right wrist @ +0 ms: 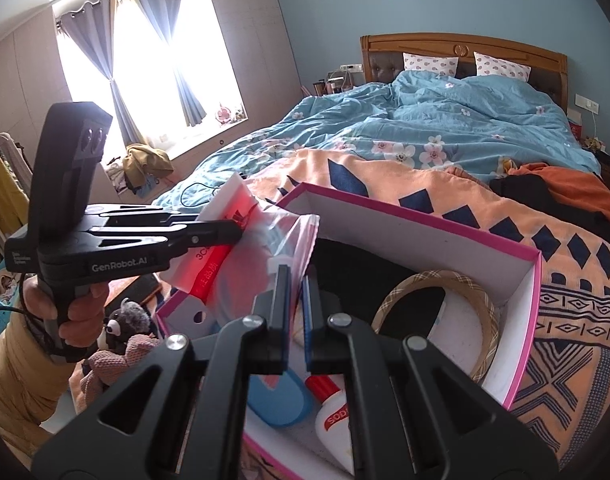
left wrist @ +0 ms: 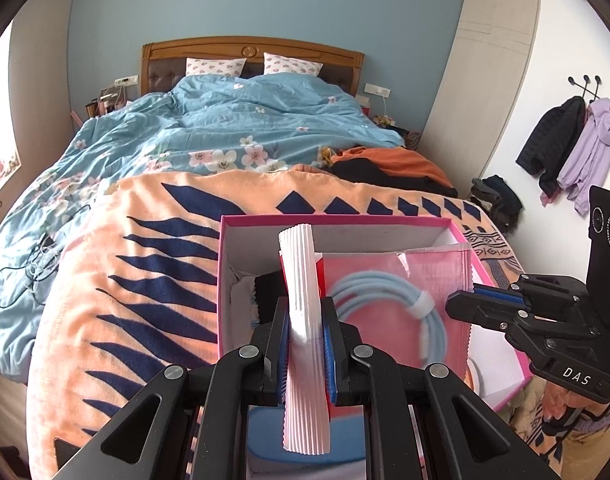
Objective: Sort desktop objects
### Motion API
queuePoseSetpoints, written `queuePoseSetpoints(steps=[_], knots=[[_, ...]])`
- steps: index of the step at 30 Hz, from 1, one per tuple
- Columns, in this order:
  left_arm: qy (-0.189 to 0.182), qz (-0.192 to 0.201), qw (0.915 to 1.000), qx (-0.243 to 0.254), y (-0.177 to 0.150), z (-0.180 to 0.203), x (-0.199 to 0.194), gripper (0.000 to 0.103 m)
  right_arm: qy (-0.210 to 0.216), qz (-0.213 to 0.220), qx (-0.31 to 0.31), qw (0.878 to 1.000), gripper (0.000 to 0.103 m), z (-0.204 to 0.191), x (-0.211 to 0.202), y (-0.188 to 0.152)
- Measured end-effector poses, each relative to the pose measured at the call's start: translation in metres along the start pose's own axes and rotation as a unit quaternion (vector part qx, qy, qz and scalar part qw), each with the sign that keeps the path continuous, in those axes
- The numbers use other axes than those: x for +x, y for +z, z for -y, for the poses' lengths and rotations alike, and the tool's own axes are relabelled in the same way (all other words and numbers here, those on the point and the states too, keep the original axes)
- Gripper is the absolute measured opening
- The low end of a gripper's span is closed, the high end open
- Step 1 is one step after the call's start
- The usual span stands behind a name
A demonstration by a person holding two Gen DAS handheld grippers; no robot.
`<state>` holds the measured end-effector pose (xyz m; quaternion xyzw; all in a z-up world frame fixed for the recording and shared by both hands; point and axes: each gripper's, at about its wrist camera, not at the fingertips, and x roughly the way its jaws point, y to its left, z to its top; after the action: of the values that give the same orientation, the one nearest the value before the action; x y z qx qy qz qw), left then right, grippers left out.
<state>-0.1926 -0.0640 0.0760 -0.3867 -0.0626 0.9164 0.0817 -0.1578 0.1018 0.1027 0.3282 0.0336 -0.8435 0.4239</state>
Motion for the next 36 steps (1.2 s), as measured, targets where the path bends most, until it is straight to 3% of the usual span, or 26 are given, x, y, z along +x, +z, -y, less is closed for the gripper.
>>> queuePoseSetpoints(steps=[36], knots=[[0.063, -0.076, 0.9951, 0.006, 0.020, -0.010, 0.082, 0.013, -0.066, -0.111, 0.016, 0.992, 0.006, 0.043, 0.086, 0.027]])
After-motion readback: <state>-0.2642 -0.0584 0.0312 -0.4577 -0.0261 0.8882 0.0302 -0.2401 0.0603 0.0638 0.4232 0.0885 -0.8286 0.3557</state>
